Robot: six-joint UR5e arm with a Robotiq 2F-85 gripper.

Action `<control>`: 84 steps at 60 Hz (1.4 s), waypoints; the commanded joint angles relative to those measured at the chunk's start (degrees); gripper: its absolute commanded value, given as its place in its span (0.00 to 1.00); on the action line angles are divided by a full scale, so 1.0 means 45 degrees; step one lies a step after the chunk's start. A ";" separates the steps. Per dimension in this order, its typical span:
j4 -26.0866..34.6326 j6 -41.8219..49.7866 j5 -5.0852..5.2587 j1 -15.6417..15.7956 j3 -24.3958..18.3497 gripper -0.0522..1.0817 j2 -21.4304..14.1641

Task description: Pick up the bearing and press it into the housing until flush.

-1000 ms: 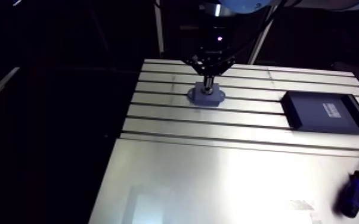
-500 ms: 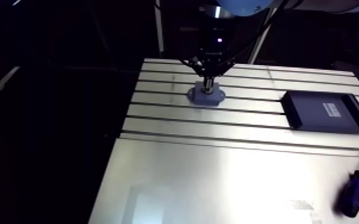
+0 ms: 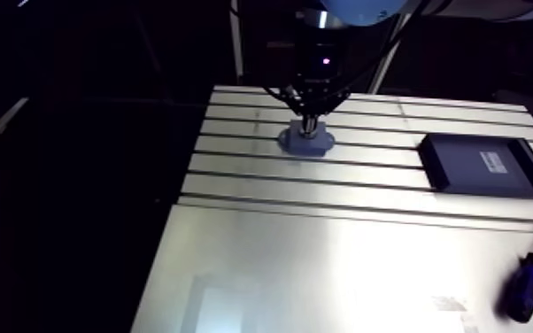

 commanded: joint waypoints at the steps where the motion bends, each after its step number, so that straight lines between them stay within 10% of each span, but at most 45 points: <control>1: 0.0000 0.0000 0.0000 0.0000 0.0006 0.98 0.0006; 84: -0.0179 0.0020 -0.0019 -0.0019 0.0023 0.98 -0.0013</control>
